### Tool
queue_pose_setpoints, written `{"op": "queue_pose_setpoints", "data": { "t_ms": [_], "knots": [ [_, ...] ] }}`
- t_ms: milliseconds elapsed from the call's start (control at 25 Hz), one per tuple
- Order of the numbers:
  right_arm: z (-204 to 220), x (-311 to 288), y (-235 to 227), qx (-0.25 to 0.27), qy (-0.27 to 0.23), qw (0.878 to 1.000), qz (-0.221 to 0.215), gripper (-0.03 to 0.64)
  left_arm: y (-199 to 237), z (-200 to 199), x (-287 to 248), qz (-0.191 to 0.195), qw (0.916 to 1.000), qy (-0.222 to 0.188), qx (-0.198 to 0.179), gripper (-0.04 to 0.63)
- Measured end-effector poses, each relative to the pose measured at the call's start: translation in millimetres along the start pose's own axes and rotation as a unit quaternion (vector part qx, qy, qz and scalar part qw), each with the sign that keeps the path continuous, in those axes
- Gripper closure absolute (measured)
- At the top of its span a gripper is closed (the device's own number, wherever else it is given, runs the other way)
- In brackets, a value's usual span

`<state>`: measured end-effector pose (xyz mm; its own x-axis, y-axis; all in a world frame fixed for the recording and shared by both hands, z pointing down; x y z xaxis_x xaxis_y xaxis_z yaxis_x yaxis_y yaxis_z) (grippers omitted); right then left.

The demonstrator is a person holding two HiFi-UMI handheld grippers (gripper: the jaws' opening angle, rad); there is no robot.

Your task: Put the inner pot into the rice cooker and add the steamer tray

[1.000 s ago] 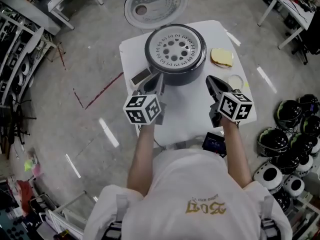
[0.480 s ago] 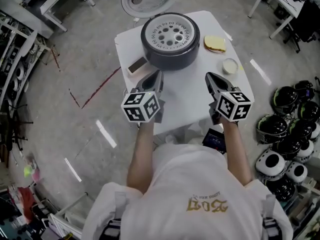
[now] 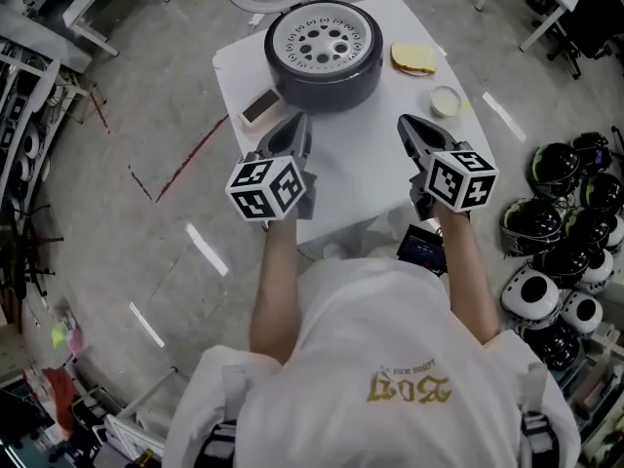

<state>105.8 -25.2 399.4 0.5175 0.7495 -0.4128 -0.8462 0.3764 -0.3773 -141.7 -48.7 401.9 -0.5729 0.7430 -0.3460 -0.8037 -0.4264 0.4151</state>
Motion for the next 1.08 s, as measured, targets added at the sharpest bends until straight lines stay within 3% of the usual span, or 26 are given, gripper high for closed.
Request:
{"op": "queue_pose_setpoints", "data": {
  "t_ms": [1080],
  "knots": [
    [1,-9,-11,0.005,0.024,1.000,-0.001,0.604,16,7,-13,0.010,0.9989,0.017,0.042,0.580]
  ]
}}
Point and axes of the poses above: the fingertips, and each gripper's own axes: x backward along the fingers, y to its left, z out of its underside, the point moved 7 cm from there along x, backward along the fingers, and after that the axes turned 6 degrees about y, right-handed, at the moved point
